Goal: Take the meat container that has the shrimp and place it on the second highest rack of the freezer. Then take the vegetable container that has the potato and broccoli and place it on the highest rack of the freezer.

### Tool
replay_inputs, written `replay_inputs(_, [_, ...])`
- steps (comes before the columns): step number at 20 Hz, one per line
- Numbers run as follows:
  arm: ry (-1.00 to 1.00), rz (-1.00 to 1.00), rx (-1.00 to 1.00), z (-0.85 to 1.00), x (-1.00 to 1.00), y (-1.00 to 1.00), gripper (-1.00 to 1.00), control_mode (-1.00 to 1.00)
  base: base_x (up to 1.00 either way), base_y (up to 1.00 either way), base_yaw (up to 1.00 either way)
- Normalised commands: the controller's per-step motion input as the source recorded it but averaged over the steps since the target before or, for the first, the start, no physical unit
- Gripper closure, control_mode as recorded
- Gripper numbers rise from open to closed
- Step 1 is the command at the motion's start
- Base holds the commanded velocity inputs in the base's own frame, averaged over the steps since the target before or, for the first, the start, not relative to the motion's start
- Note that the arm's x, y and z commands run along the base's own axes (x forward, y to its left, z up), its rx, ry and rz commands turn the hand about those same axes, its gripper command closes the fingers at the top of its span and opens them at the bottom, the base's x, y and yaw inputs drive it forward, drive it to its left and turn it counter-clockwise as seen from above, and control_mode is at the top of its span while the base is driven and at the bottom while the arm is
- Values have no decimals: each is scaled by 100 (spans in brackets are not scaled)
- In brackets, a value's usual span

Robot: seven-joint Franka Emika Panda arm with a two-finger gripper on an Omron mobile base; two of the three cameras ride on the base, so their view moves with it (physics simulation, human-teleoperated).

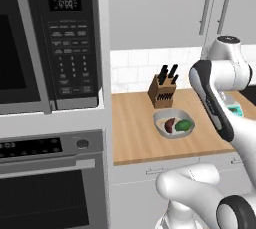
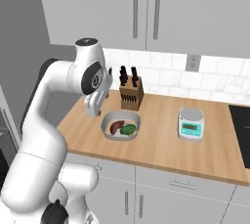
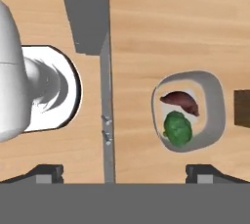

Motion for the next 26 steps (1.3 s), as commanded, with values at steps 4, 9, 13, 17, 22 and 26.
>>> replay_inputs(4, [20,4,0,-84,29,-13,-100,-100,0,0,0])
replay_inputs(9, [11,6,0,-66,16,-2,-100,-100,0,0,0])
replay_inputs(13, [7,6,0,-56,9,0,-100,-100,0,0,0])
replay_inputs(17, [4,6,0,-49,16,-7,-100,-100,0,0,0])
replay_inputs(22, [0,5,2,-48,52,0,-100,-100,0,0,0])
replay_inputs(26, [5,5,4,-41,50,0,-100,-100,0,0,0])
